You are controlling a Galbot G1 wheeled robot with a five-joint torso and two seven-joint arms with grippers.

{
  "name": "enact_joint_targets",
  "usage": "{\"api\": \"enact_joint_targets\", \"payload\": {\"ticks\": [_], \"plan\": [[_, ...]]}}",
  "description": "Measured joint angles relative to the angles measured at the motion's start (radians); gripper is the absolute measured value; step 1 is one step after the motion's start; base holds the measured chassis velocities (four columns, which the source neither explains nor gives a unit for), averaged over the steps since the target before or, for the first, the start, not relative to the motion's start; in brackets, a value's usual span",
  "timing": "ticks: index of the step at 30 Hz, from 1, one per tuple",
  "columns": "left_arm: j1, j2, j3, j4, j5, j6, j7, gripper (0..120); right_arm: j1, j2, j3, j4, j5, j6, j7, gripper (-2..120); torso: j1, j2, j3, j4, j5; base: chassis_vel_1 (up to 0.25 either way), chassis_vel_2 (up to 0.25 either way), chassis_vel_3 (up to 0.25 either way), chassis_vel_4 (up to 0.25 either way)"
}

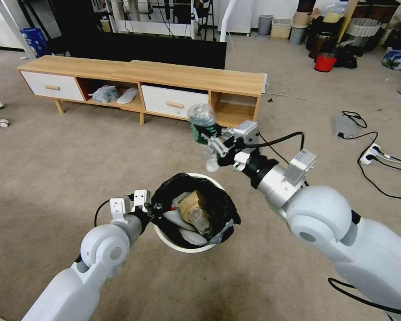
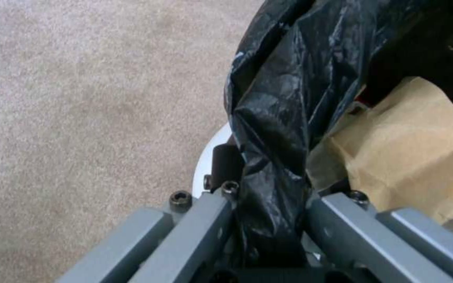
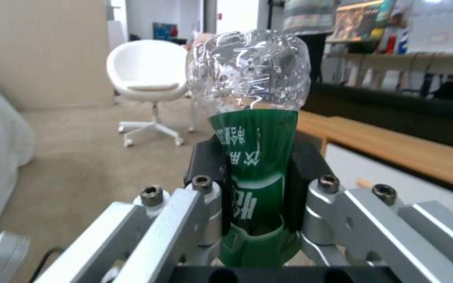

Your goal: Pick up the trash bin and place the garbage on the floor into it.

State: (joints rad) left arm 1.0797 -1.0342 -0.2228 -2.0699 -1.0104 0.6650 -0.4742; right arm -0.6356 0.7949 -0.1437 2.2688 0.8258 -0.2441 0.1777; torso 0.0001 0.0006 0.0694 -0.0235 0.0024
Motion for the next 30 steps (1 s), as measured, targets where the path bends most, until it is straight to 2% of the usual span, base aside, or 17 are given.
{"api": "enact_joint_targets", "payload": {"ticks": [4, 10, 16, 21, 30], "plan": [[-0.008, -0.003, -0.004, -0.008, -0.002, 0.0, -0.001, 0, -0.02, 0.015, -0.042, -0.004, -0.022, 0.0, -0.002, 17, 0.0, 0.0, 0.0, -0.0001, -0.0017, 0.0, 0.0, 0.0, 0.0], [-0.011, -0.003, -0.011, -0.01, -0.004, 0.0, -0.001, 0, -0.023, 0.026, -0.072, -0.009, -0.031, -0.001, -0.002, 17, 0.0, 0.0, 0.0, -0.0001, -0.0021, 0.0, 0.0, 0.0, 0.0], [-0.008, -0.009, -0.042, -0.018, 0.009, -0.001, 0.0, 0, -0.044, 0.032, -0.106, -0.014, -0.047, -0.007, -0.002, 17, 0.0, -0.001, 0.0, -0.0001, -0.0022, 0.0, 0.0, 0.0, 0.0], [-0.006, -0.032, -0.06, -0.024, 0.038, -0.002, -0.002, 0, -0.105, 0.002, -0.09, -0.006, -0.071, -0.008, -0.013, 17, 0.0, 0.0, 0.0, -0.0003, -0.0017, 0.0, 0.0, 0.0, 0.0], [0.004, -0.03, -0.083, -0.037, 0.067, -0.005, 0.003, 0, -0.218, -0.048, -0.04, 0.009, -0.12, -0.004, -0.039, 17, 0.0, -0.001, 0.0, -0.0004, -0.0021, 0.0, 0.0, 0.0, 0.0]]}}
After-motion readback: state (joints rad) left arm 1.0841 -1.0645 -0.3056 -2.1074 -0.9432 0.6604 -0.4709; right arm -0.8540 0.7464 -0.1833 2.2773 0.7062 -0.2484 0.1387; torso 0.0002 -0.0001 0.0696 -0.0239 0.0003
